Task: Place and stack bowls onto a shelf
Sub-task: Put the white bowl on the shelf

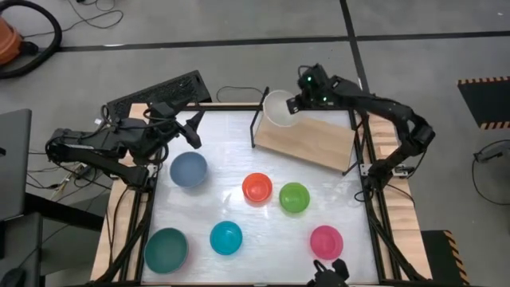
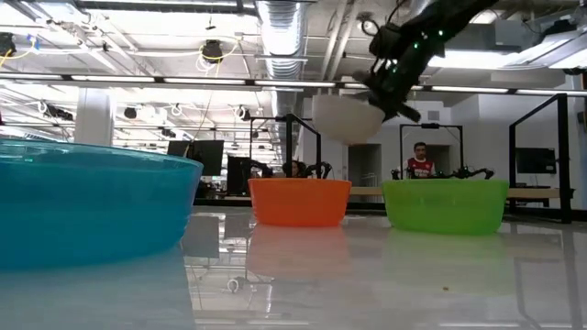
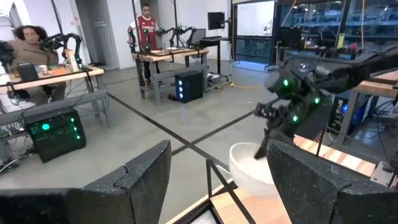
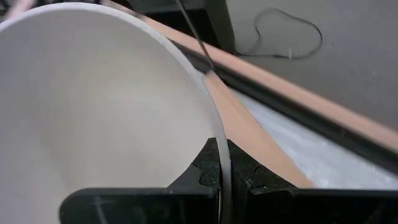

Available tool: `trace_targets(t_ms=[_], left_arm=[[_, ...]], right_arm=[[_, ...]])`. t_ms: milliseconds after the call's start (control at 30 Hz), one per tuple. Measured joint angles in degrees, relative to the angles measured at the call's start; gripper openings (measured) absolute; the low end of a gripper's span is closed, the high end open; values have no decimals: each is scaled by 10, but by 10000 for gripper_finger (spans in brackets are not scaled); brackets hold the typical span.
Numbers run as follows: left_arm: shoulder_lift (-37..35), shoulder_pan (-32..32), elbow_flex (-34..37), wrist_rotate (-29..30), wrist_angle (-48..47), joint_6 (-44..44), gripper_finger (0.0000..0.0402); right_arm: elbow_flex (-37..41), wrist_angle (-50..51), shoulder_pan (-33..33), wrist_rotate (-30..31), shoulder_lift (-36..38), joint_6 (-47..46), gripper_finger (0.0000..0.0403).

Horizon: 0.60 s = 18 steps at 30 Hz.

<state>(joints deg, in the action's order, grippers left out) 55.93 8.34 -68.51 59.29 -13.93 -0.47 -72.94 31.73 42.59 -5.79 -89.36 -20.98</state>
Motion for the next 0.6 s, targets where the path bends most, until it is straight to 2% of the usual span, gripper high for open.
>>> trace_targets(t_ms=[267, 600], left_arm=[[0, 0, 0, 0, -12, -21, 252], [0, -7, 0, 0, -20, -22, 252]], right_arm=[[81, -72, 3, 11, -1, -55, 24], [80, -79, -25, 34, -65, -76, 24]])
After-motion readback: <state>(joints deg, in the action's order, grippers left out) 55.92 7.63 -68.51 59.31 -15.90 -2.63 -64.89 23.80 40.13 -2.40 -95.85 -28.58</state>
